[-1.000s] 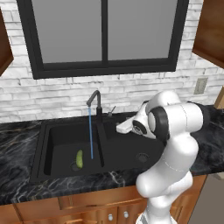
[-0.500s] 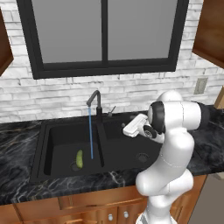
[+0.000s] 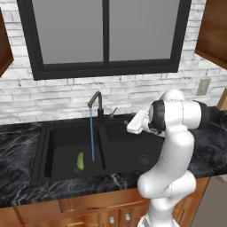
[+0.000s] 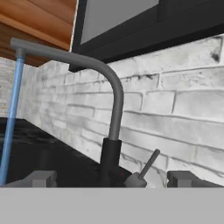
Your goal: Turn on the sink faucet. Then move the cucumber from the counter to the sink. Turn off the sink. Move the vegetable from the sink to the pot next to the stove. Finally move the pot to the rear left burner.
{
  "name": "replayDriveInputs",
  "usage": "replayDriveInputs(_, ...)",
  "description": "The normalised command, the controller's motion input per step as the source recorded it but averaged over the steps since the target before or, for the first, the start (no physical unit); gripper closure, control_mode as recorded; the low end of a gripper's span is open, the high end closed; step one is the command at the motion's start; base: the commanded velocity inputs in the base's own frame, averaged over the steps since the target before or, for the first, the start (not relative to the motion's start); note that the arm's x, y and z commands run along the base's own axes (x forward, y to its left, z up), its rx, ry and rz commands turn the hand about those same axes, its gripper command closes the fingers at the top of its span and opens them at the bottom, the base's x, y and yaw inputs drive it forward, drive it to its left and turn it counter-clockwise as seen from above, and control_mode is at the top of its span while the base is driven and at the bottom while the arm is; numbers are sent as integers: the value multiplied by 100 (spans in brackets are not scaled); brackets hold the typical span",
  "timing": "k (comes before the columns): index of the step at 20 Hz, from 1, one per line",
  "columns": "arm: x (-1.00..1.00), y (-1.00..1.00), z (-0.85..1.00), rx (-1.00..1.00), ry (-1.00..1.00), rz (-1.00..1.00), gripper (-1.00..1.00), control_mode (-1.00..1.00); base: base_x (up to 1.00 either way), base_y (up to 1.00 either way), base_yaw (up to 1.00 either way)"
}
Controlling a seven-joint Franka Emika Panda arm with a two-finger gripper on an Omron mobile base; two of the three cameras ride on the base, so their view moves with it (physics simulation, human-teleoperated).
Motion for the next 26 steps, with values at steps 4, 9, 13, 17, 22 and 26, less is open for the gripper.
replayDriveInputs(4,36,2,0,0,0,16,-100,-100,0,0,0)
replayDriveInputs(9,38,0,0,1,0,18,-100,-100,0,0,0)
replayDriveInputs(13,27,2,0,2,-1,19,-100,-100,0,0,0)
replayDriveInputs(17,18,9,0,0,0,19,-100,-100,0,0,0)
replayDriveInputs(22,12,17,0,0,0,19,-100,-100,0,0,0)
replayDriveInputs(26,10,23,0,0,0,19,-100,-100,0,0,0)
